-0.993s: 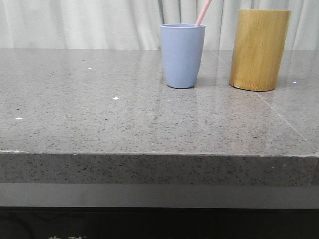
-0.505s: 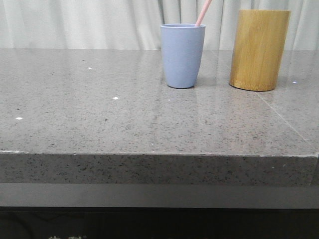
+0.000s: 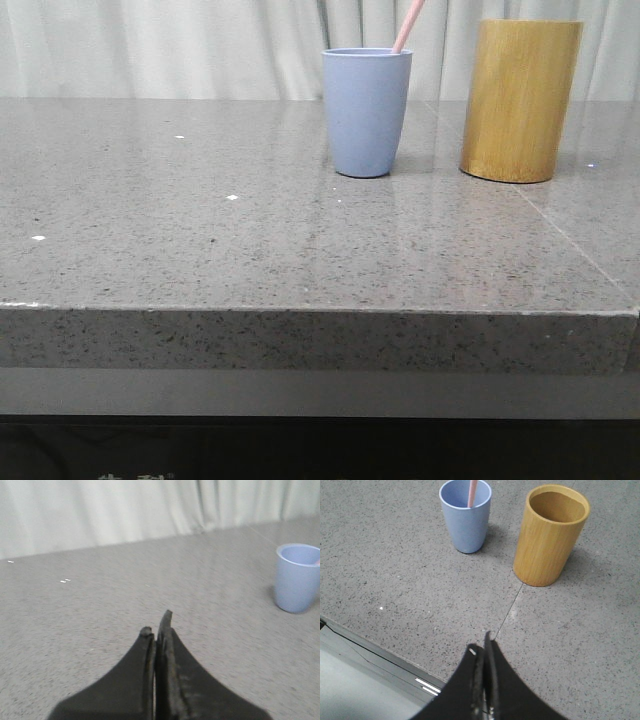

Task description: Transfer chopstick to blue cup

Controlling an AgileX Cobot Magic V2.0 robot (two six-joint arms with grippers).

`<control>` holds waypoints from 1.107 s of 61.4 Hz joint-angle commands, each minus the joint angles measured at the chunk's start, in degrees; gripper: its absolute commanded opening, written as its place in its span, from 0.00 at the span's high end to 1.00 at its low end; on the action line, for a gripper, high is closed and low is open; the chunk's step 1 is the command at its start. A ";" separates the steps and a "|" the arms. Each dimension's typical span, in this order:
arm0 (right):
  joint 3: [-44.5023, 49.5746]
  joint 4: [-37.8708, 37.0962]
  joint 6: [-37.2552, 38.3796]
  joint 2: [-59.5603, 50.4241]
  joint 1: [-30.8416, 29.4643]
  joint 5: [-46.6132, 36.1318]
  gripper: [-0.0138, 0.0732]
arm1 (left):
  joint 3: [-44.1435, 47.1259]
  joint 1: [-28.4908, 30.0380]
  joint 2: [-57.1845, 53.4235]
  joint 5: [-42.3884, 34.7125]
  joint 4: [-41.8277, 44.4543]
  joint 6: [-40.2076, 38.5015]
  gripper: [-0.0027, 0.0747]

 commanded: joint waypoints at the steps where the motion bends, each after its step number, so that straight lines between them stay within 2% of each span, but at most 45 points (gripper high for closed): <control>1: -1.22 -0.48 -0.11 -0.15 -0.24 -4.06 0.92 | 8.23 3.57 -5.48 -15.04 -2.80 -0.53 0.99; 10: -1.22 -0.48 -0.11 -0.15 -0.24 -4.06 0.92 | 21.26 7.32 -15.11 -25.55 -5.23 -0.53 0.99; 23: -1.22 -0.48 -0.11 -0.15 -0.24 -4.06 0.92 | 30.67 10.89 -24.96 -26.51 -7.08 -0.53 0.99; 33: -1.22 -0.48 -0.11 -0.15 -0.24 -4.01 0.92 | 35.88 11.98 -27.41 -31.34 -8.91 -0.53 0.99; 36: -1.22 -0.48 -0.11 -0.15 -0.24 -4.09 0.92 | 35.74 11.98 -27.41 -28.77 -9.59 -0.53 0.99; 43: -1.22 -0.48 -0.11 -0.15 -0.24 -4.01 0.92 | 35.84 11.98 -27.41 -27.94 -9.74 -0.53 0.99; 68: -1.22 -0.48 -0.11 -0.15 -0.24 -4.01 0.92 | 35.84 11.98 -27.41 -27.82 -9.74 -0.53 0.99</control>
